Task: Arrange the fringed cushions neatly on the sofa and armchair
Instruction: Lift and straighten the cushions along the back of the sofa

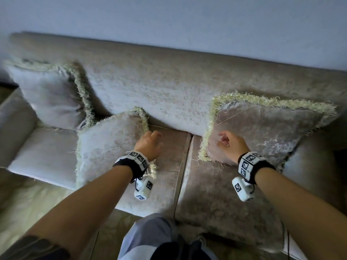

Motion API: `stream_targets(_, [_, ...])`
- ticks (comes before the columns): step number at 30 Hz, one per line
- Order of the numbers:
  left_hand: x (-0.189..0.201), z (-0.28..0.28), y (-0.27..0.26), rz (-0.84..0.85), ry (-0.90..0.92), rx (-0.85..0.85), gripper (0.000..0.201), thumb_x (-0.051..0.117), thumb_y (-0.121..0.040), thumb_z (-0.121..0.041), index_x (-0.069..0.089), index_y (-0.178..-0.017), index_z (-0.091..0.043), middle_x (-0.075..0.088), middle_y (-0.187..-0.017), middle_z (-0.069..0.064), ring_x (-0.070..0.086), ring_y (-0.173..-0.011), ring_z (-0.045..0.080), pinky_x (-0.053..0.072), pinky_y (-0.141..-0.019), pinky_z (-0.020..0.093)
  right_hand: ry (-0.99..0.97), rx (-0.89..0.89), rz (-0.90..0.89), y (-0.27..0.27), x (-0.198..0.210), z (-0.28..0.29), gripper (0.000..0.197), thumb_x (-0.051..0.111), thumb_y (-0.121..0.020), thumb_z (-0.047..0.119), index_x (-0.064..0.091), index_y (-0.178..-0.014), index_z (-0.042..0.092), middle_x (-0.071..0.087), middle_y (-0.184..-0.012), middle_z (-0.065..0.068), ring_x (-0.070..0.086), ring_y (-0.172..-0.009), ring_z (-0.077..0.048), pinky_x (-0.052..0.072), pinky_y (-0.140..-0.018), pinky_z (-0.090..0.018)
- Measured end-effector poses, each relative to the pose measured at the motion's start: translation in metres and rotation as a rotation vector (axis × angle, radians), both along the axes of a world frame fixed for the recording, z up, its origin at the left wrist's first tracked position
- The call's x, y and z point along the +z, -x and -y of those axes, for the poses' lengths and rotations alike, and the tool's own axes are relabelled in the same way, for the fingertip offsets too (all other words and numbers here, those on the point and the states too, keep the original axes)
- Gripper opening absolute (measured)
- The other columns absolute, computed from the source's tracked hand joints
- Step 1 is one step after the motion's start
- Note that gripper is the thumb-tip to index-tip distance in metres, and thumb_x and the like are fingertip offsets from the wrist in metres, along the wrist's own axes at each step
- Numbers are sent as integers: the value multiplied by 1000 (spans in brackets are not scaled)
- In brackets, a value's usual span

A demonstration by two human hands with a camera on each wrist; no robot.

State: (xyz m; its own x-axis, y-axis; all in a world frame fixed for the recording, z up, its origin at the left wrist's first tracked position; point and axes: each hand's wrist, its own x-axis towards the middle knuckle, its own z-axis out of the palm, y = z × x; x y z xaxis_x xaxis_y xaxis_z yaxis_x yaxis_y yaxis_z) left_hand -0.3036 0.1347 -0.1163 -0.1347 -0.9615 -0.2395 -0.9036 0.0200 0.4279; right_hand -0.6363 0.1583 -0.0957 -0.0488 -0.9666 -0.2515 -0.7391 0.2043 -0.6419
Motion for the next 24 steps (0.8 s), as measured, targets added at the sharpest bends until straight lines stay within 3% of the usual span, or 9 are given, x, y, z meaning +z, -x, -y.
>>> stream_targets(3, [-15,0,-52,21,-65,76,39,53,-89,-38,44,-127,-32,50,-122,6,58,-102,28,51,-90,47,-20,33,8,-49,-7,12,27,69,-85,25,59,-110,26,64,-92,2,63,-79,-15,52,-76,-29])
stream_targets(7, [-47,12,-140,80,-149,118,43,54,-92,-37,39,-132,-33,46,-128,9,54,-112,28,49,-94,48,-104,127,-21,-119,-34,32,32,67,-87,28,56,-116,24,60,-90,4,60,-81,-15,52,-79,-37])
stream_targets(9, [-66,25,-190,118,-212,147,47,56,-91,-34,40,-135,-31,44,-130,11,50,-116,30,47,-97,46,-163,161,-36,-156,-51,45,37,65,-88,33,53,-122,24,57,-92,7,60,-85,-13,50,-75,-31])
stream_targets(11, [-84,47,-242,141,-284,159,56,59,-86,-26,38,-137,-31,41,-132,13,48,-118,33,46,-96,44,-212,155,-50,-194,-71,59,42,64,-89,36,51,-127,25,56,-101,7,58,-86,-9,46,-69,-23])
stream_targets(14, [-116,74,-317,161,-393,194,71,66,-76,-21,36,-139,-32,37,-132,16,49,-115,38,48,-93,44,-370,196,-62,-254,-108,81,55,67,-86,40,45,-135,29,53,-121,3,59,-94,-11,47,-76,-26])
stream_targets(20, [-191,108,-416,193,-482,197,96,79,-65,-34,26,-144,-40,26,-141,19,34,-129,44,41,-102,52,-551,267,-101,-344,-184,114,80,77,-77,43,33,-143,35,42,-145,-1,55,-118,-19,47,-95,-32])
stream_targets(24, [-237,124,-441,151,-536,189,132,82,-41,-68,8,-148,-45,8,-150,11,16,-141,42,32,-108,61,-549,223,-72,-374,-230,146,97,83,-70,44,25,-148,39,33,-150,-7,46,-128,-24,39,-102,-33])
